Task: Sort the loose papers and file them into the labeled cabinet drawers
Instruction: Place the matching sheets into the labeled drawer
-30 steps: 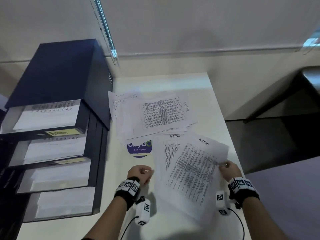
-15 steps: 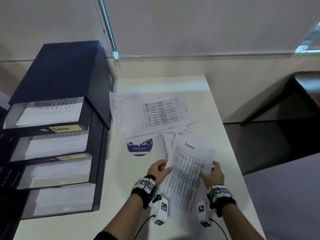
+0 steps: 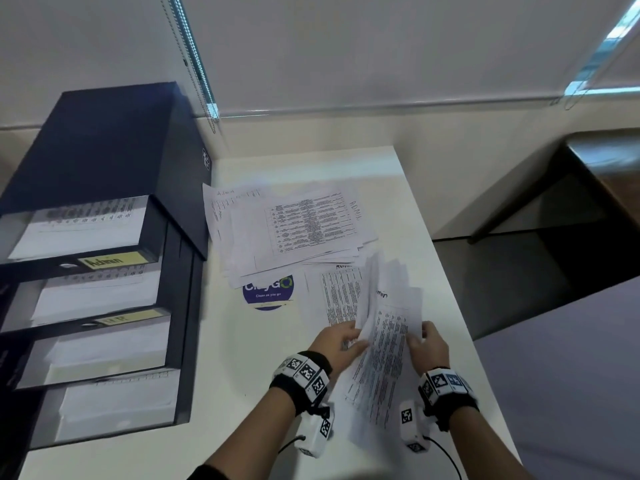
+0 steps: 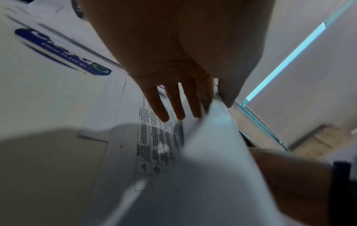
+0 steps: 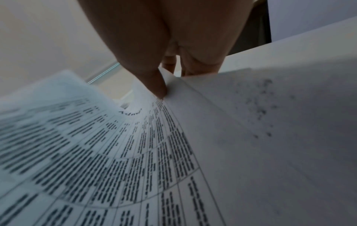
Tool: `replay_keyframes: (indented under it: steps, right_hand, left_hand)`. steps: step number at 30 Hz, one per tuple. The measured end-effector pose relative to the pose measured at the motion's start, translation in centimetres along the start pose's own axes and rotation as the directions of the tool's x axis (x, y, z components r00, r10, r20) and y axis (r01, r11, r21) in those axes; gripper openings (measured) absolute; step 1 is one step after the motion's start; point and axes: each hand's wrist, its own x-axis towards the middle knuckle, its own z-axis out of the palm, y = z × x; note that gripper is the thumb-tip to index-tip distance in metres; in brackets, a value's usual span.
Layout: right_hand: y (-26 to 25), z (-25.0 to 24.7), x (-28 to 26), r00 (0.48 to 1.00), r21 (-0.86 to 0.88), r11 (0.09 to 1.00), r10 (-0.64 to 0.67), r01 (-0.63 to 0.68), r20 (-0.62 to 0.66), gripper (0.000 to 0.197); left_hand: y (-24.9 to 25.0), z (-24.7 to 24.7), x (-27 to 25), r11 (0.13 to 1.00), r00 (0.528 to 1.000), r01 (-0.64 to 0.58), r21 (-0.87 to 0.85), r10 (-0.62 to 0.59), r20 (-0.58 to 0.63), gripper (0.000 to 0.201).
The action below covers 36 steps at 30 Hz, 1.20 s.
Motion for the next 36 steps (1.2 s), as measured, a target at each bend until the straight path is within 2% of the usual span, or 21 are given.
replay_keyframes:
  steps: [2,4,7,11,12,14,16,19,22,25,28,32,34,36]
  right_hand:
    - [0.5,-0.6,0.2,1.0,-0.031,0.999,0.012,-0.012,-0.023,0.013]
    - [1.1,-1.2,0.5,0.998,-0.048,0.998,0.031,-0.034,-0.058,0.019]
    - [1.7,-1.6,0.6,0.996,-0.066,0.997,0.028,-0.034,-0.091,0.031]
    - [1.3,-1.7,0.2,0.99,-0.038,0.999,-0.006,0.0,-0.142,0.027]
    - [1.2,-1.8,0.1,0.988,-0.035,0.999,-0.016,0.011,-0.152,0.024]
    - [1.0,-1.8,0.1,0.988,-0.048,0.999,-0.03,0.023,-0.152,0.021]
    - [0.9,-1.9,0.3,0.99,-0.066,0.998,-0.022,0.013,-0.137,0.021]
    - [0.9,-2.0,0.6,0.994,-0.071,0.997,0.016,-0.024,-0.106,0.022]
    - [0.5,-1.8,0.4,1.0,-0.056,0.998,0.011,-0.011,0.004,0.009]
    - [-0.2,-1.7,0.1,0.998,-0.019,0.999,-0.025,0.026,0.056,0.011]
    - [-1.0,-1.4,0.1,0.992,-0.014,0.997,-0.076,0.078,0.096,0.018]
    - [-2.0,-1.0,-0.7,0.965,-0.026,0.975,-0.215,0.221,0.151,0.03]
    - [-2.3,-0.9,-1.3,0.94,0.006,0.952,-0.303,0.306,0.159,0.04]
    - [-2.3,-0.7,-1.7,0.914,0.002,0.923,-0.38,0.384,0.145,0.047]
  left_hand:
    - [-0.2,0.2,0.1,0.998,0.997,0.024,-0.063,-0.028,-0.075,0.048]
    - [-0.8,0.0,0.0,0.991,0.984,0.014,-0.135,-0.038,-0.176,0.029]
    - [-2.2,-0.4,-0.4,0.986,0.977,0.012,-0.164,-0.047,-0.209,0.018]
    - [-2.8,-0.7,-0.7,0.983,0.973,0.026,-0.182,-0.067,-0.221,0.022]
    - [-2.8,-0.8,-0.7,0.979,0.971,0.049,-0.199,-0.094,-0.22,0.023]
    - [-3.2,-1.3,-0.6,0.966,0.957,0.124,-0.227,-0.177,-0.231,0.04]
    - [-3.9,-1.9,-0.4,0.955,0.922,0.193,-0.224,-0.255,-0.291,0.047]
    - [-4.9,-2.7,0.1,0.921,0.861,0.389,-0.024,-0.372,-0.348,0.053]
    - [-5.1,-2.9,-0.1,0.808,0.809,0.537,0.244,-0.41,-0.421,0.042]
    - [-4.9,-2.2,0.2,0.8,0.841,0.498,0.336,-0.349,-0.414,0.046]
    - [-4.5,-1.5,0.9,0.886,0.882,0.429,0.175,-0.368,-0.296,0.056]
    - [-4.4,-1.4,1.6,0.912,0.84,0.383,-0.147,-0.41,-0.355,0.046]
    - [-4.2,-1.6,1.7,0.905,0.826,0.377,-0.197,-0.425,-0.37,0.037]
    - [-4.1,-1.8,1.8,0.906,0.827,0.36,-0.224,-0.421,-0.372,0.036]
